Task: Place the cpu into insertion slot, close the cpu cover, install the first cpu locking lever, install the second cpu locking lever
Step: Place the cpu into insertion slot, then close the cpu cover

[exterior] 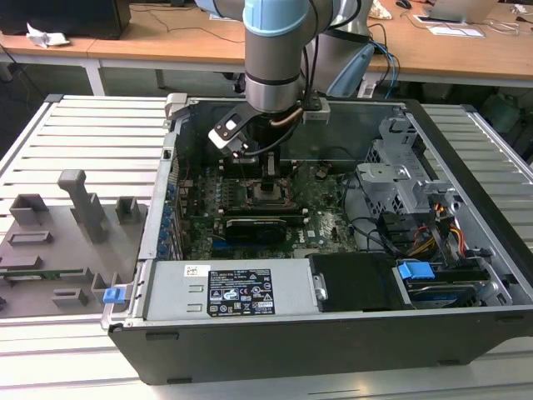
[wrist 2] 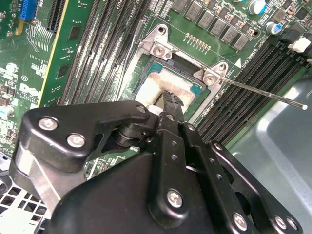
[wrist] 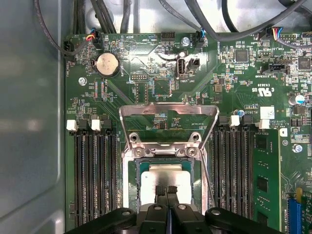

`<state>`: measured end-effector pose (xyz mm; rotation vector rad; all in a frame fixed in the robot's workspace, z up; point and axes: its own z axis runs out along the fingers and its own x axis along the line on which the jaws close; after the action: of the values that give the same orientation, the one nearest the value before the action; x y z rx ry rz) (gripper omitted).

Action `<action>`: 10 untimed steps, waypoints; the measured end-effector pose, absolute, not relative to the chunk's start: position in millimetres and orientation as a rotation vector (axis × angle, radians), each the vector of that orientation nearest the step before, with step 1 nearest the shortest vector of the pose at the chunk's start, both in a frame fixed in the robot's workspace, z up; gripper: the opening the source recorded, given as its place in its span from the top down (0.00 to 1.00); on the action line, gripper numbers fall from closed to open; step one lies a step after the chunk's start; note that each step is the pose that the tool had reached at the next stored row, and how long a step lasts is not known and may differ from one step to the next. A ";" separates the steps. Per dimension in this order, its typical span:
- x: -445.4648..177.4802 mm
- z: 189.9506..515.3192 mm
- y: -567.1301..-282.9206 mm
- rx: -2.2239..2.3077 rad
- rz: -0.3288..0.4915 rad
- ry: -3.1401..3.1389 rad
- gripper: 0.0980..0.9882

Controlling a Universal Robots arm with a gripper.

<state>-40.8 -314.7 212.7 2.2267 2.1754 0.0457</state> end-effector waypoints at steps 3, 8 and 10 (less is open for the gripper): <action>-40.8 213.2 -314.8 2.227 0.045 2.175 0.99; -40.7 215.9 -314.7 2.227 0.045 2.176 0.99; -40.7 217.5 -314.7 2.227 0.045 2.176 0.99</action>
<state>-40.7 -314.7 217.5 2.2269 2.1756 0.0452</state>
